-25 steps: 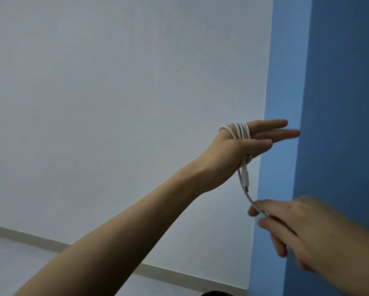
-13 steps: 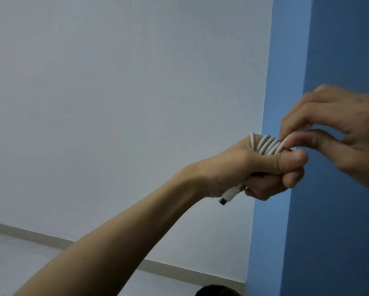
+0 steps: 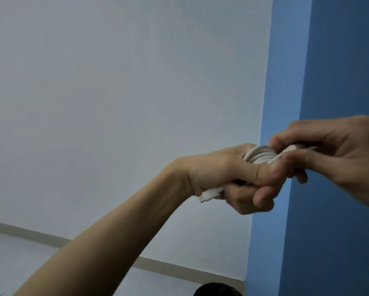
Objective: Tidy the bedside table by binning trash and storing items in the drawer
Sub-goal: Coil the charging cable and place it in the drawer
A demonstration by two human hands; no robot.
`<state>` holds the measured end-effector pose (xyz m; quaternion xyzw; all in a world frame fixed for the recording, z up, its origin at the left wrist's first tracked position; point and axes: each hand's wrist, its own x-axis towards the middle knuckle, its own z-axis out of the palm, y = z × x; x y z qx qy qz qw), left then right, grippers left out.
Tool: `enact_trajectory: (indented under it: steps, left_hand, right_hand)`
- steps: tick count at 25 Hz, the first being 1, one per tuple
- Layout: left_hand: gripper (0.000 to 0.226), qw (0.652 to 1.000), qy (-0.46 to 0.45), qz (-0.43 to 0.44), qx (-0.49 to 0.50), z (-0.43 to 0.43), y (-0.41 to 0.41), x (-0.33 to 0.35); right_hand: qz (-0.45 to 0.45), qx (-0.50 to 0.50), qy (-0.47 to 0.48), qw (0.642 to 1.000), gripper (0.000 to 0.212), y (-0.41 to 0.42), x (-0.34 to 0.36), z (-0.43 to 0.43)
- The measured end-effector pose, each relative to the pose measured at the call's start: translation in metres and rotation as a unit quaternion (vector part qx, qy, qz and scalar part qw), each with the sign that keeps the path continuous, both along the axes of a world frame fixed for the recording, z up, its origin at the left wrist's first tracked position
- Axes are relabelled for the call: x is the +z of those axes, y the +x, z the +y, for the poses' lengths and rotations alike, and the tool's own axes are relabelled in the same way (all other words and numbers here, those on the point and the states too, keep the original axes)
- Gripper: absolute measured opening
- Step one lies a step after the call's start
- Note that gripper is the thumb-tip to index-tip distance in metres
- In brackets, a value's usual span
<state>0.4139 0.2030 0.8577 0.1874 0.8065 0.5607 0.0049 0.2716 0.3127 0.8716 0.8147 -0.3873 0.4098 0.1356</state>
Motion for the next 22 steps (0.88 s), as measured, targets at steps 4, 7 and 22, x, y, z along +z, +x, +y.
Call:
enact_trajectory:
  steps: [4, 7, 22]
  left_hand:
    - [0.038, 1.000, 0.006, -0.012, -0.027, -0.003, 0.003, -0.006]
    - [0.040, 0.998, 0.013, -0.013, -0.066, -0.001, 0.004, -0.006]
    - [0.039, 0.857, -0.049, 0.311, 0.407, 0.019, -0.002, 0.020]
  right_hand:
    - [0.048, -0.040, 0.032, 0.997, 0.018, 0.007, -0.011, 0.002]
    - [0.067, -0.047, 0.042, 0.996, 0.016, 0.012, -0.013, 0.003]
    - [0.036, -0.237, -0.096, 0.966, 0.026, 0.013, 0.006, -0.001]
